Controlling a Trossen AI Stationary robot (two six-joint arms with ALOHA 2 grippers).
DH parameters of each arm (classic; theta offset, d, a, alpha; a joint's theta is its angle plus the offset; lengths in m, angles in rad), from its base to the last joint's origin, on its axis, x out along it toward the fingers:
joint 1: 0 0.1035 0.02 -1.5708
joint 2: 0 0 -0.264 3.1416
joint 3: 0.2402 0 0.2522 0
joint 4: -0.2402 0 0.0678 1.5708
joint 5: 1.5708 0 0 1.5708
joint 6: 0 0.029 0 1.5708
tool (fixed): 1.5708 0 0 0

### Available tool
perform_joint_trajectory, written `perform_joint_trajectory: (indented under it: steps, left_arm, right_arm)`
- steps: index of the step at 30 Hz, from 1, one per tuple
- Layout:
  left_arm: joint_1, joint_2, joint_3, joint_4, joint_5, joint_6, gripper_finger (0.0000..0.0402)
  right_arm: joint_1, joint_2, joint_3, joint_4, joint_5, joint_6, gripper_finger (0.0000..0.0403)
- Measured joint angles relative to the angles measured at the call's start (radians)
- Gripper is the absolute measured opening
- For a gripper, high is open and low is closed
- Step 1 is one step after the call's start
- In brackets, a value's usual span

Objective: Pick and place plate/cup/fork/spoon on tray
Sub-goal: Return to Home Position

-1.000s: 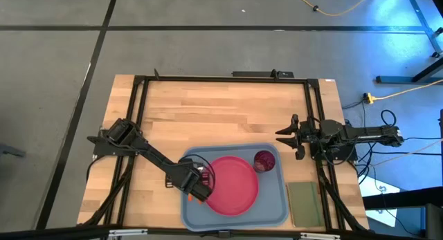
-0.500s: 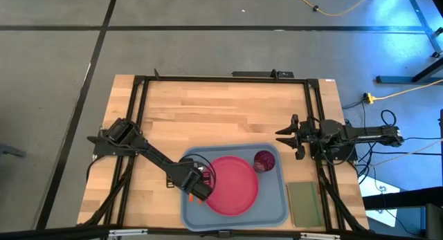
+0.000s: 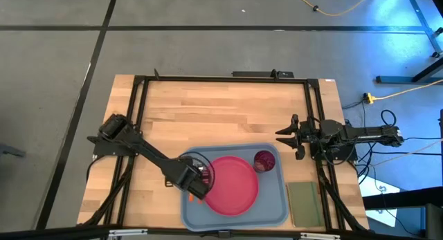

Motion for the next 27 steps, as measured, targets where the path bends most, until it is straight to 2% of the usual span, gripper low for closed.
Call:
perform_joint_trajectory:
  steps: [3,6,11,15,23,27]
  left_arm:
    - [0.0,-0.056,0.0,-0.023,-0.005,0.014,0.0073]
    - [0.006,-0.104,0.001,-0.058,-0.03,0.092,0.0073]
    - [0.014,-0.177,0.001,-0.155,-0.139,0.438,0.0073]
    - [0.013,-0.222,0.001,-0.136,-0.145,0.691,0.0073]
    - [0.024,-0.235,0.0,-0.121,-0.225,0.914,0.0073]
    - [0.025,-0.286,0.0,-0.123,-0.215,0.972,0.0073]
  right_arm:
    - [0.0,0.0,0.0,0.0,0.0,0.0,0.0134]
    - [0.0,0.0,0.0,0.0,0.0,0.0,0.0134]
    - [0.0,0.0,0.0,0.0,0.0,0.0,0.0134]
    - [0.0,0.0,0.0,0.0,0.0,0.0,0.0134]
    - [0.0,0.0,0.0,0.0,0.0,0.0,0.0134]
    - [0.0,0.0,0.0,0.0,0.0,0.0,0.0134]
